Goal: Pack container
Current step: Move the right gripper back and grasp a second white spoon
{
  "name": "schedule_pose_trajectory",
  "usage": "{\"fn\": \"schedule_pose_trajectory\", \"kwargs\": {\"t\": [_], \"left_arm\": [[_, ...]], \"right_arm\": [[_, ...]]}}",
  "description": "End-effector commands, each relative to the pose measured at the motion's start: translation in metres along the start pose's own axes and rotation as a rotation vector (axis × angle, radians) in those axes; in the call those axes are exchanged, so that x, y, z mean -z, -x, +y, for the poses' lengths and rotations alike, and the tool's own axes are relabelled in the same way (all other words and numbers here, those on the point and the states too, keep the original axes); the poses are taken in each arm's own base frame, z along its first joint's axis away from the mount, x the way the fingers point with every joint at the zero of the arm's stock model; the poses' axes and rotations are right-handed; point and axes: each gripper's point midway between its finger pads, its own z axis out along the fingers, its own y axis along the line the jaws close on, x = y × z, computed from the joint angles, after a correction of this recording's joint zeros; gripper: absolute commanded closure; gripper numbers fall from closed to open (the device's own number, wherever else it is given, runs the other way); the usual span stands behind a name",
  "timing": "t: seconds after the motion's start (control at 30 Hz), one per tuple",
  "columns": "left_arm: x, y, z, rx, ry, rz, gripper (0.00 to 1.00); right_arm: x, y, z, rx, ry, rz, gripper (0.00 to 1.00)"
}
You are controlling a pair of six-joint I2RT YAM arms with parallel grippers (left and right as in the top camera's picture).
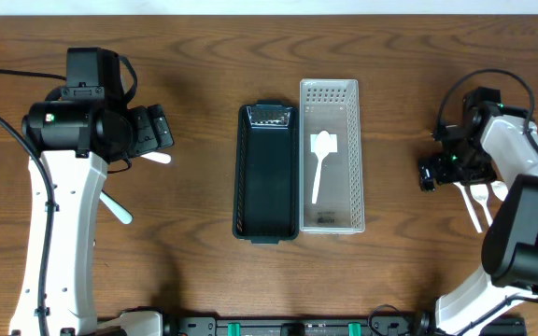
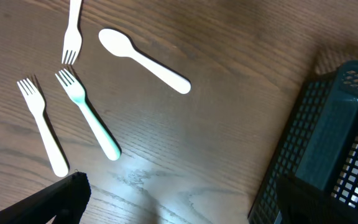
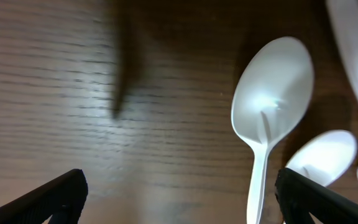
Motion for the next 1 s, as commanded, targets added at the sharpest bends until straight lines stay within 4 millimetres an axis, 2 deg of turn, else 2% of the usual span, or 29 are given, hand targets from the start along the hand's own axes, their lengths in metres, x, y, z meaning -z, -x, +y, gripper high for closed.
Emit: {"fn": "schedule_pose_trajectory", "kwargs": {"t": [0.0, 0.47, 0.83, 0.97], "left_arm": [[-0.001, 0.0, 0.003, -0.012, 0.014, 0.003, 0.02], [-0.001, -0.004, 0.004, -0.013, 0.019, 0.018, 0.02], [-0.001, -0.003, 0.004, -0.013, 0.019, 0.017, 0.02], [-0.001, -0.004, 0.004, -0.013, 0.019, 0.018, 0.02]], "right_arm": [[-0.007, -0.004, -0.005, -0.002, -0.014, 0.027, 0.01], [-0.019, -0.005, -0.015, -0.033, -0.007, 0.038, 0.01], [-0.039, -0.01, -0.014, -0.038, 0.017, 0.099, 0.01], [-0.045, -0.008, -0.014, -0.091, 0.016, 0.098, 0.08]]}}
